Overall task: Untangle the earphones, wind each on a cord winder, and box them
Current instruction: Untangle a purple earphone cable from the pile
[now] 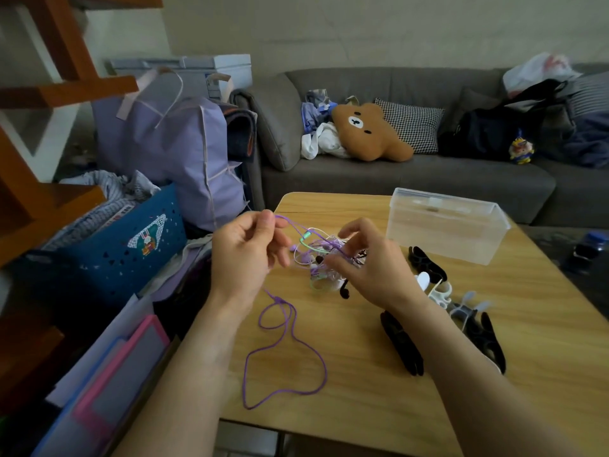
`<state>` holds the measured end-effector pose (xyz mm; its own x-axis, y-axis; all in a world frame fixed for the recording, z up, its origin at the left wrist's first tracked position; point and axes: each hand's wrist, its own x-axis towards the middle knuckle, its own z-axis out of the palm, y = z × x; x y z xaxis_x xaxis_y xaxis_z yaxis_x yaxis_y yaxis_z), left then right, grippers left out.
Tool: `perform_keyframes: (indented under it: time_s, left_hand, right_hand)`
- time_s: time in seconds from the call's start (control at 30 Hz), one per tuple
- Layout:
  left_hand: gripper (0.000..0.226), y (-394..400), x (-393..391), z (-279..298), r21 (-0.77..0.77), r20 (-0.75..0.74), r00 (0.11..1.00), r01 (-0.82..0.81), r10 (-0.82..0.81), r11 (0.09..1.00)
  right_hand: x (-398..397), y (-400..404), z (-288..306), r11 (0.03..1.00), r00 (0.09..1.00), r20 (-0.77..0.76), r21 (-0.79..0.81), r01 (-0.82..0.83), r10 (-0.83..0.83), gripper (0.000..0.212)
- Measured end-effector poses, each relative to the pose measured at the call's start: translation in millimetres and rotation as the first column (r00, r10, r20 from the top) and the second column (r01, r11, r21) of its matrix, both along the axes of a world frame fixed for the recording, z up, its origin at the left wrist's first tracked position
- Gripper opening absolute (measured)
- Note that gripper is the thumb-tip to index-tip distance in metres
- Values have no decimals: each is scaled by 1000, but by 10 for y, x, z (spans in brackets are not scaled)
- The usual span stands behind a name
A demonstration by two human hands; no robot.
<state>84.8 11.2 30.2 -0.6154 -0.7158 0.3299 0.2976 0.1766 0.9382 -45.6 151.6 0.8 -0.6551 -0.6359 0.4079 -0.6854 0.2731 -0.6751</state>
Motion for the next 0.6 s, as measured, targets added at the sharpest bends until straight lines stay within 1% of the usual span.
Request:
perform_keyframes:
  time_s: [0.07,0.13,0.17,0.23,0.3,0.37,0.4,0.43,0.47,0.5,0.53,0.6]
  left_hand:
    - [30,-80,-3,-61,-3,155,987,-27,27,1000]
    - [27,-143,-16,-136,-58,330,942,-38,56,998]
    - [24,-153,-22,-165,-56,389,920,-24,43,998]
    - [21,-113,-34,-193,27,436,898,52,-59,998]
    - [21,-36,-50,-191,99,437,886,125,-156,987]
    - [22,39,-69,-192,144,416,886,156,-203,977]
    - [22,52,-85,-199,150,413,887,155,-205,976]
    - [22,63,-101,-209,136,427,884,147,-191,980]
    - [22,48,-113,-229,88,458,875,131,-157,987]
    - [22,31,-118,-255,16,497,862,106,-99,994]
    - [21,-1,-118,-289,-68,528,849,70,-24,995]
    - [21,-71,-117,-346,-182,552,826,-12,113,983]
  right_hand:
    - [-38,18,32,999,1000,12,-39,-28,29,16]
    - [-73,49,74,996,997,35,-65,-64,66,5]
    - [-78,58,93,995,996,41,-57,-80,82,2]
    - [-59,60,129,995,995,31,-35,-93,94,9]
    - [-27,53,153,991,991,35,-24,-130,131,18]
    - [20,58,181,980,978,62,-22,-196,197,20]
    - [38,65,207,970,963,117,-63,-235,241,18]
    - [45,76,229,952,932,209,-152,-266,294,16]
    - [47,88,263,921,883,308,-278,-272,354,16]
    - [33,105,293,883,835,376,-401,-244,401,16]
    - [3,125,321,849,808,413,-494,-189,420,16]
    - [-69,154,349,798,773,479,-600,-58,416,11]
